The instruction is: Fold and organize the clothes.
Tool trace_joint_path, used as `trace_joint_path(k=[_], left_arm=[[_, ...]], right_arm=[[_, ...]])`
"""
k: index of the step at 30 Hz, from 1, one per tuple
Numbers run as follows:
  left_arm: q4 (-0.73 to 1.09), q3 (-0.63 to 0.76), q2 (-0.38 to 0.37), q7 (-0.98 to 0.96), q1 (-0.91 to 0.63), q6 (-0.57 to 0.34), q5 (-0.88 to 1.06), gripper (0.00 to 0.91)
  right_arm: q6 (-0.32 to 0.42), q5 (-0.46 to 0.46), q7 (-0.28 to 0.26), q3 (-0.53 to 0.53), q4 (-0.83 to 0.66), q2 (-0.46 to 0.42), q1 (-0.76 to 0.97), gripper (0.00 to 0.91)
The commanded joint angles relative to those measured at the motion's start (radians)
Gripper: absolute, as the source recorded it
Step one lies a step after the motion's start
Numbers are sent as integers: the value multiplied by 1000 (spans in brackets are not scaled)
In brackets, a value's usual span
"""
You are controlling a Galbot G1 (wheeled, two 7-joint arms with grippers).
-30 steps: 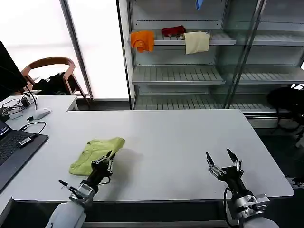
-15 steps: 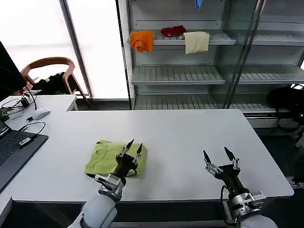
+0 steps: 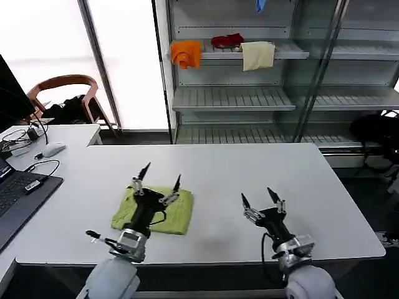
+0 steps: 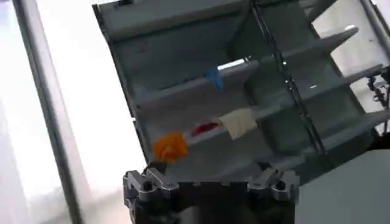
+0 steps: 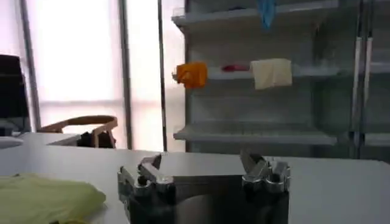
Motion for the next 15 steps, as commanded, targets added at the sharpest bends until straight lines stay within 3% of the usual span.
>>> trace_joint_path(k=[1, 3, 15], left_arm=[[-159, -354, -14, 97, 279, -24, -44, 907], [-155, -362, -35, 111, 306, -53, -40, 907], [-138, -335, -75, 144, 319, -59, -26, 907]], right_arm=[[-340, 131, 228, -382, -94, 169, 342, 907], [-361, 146, 262, -416, -118, 194, 351, 907], [-352, 162, 288, -445, -227, 286, 349, 907]])
